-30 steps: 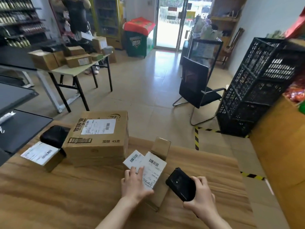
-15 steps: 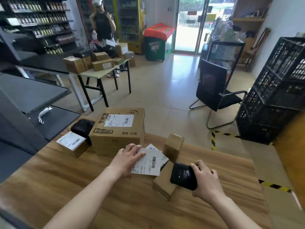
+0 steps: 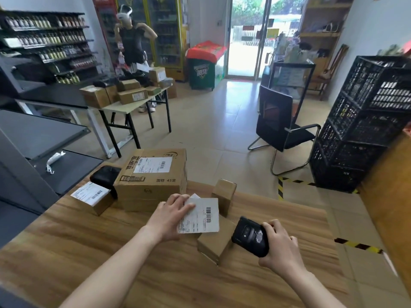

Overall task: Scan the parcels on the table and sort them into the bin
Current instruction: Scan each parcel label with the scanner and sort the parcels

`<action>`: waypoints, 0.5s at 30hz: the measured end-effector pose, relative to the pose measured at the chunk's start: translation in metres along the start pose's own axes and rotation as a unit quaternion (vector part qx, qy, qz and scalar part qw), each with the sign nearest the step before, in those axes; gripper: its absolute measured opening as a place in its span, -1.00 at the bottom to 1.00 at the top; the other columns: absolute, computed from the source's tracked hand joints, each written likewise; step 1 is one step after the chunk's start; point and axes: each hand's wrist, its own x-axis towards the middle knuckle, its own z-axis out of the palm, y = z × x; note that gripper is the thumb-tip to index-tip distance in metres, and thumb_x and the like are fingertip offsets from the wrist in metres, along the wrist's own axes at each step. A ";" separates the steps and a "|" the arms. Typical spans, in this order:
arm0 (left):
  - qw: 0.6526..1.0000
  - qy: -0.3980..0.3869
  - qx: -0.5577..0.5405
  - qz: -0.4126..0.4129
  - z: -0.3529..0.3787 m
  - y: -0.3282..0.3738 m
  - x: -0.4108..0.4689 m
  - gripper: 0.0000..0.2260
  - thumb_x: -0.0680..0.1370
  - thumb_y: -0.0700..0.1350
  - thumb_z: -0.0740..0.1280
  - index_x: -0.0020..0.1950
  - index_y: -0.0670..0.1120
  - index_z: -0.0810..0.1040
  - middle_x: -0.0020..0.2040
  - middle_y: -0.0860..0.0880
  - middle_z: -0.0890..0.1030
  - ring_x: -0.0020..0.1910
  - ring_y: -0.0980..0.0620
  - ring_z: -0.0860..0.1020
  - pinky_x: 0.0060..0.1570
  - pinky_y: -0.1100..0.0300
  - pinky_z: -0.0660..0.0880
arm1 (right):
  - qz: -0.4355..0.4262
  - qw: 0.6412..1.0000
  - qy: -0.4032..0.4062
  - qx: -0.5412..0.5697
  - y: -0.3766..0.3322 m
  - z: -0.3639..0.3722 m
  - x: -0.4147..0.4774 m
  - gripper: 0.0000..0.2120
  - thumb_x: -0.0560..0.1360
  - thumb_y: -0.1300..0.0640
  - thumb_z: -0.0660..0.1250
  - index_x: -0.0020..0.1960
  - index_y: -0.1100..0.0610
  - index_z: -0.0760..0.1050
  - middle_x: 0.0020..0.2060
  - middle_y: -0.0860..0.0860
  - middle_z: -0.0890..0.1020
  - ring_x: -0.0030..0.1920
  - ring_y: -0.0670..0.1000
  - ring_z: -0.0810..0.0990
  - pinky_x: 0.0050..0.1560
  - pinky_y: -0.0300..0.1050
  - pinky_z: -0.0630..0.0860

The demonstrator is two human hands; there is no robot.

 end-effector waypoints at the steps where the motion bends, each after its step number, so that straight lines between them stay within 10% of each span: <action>1: 1.000 0.010 -0.029 -0.001 0.000 0.007 0.001 -0.20 0.37 0.22 0.42 0.51 0.09 0.14 0.53 -0.05 0.13 0.47 -0.05 0.02 0.29 -0.12 0.38 | 0.019 0.999 0.013 0.026 0.004 0.000 -0.005 -0.13 0.23 -0.05 0.51 0.46 0.00 0.24 0.24 -0.12 0.28 0.26 -0.03 0.43 0.25 0.02 0.37; 15: 0.965 -0.031 -0.166 0.200 0.018 0.177 0.076 -0.15 0.32 0.24 0.42 0.53 0.15 0.14 0.50 0.02 0.08 0.46 -0.02 0.05 0.41 0.06 0.31 | 0.345 0.905 0.170 0.184 0.089 -0.007 -0.151 -0.26 0.12 0.06 0.53 0.26 -0.03 0.37 0.05 -0.14 0.28 -0.03 -0.05 0.50 -0.06 -0.03 0.57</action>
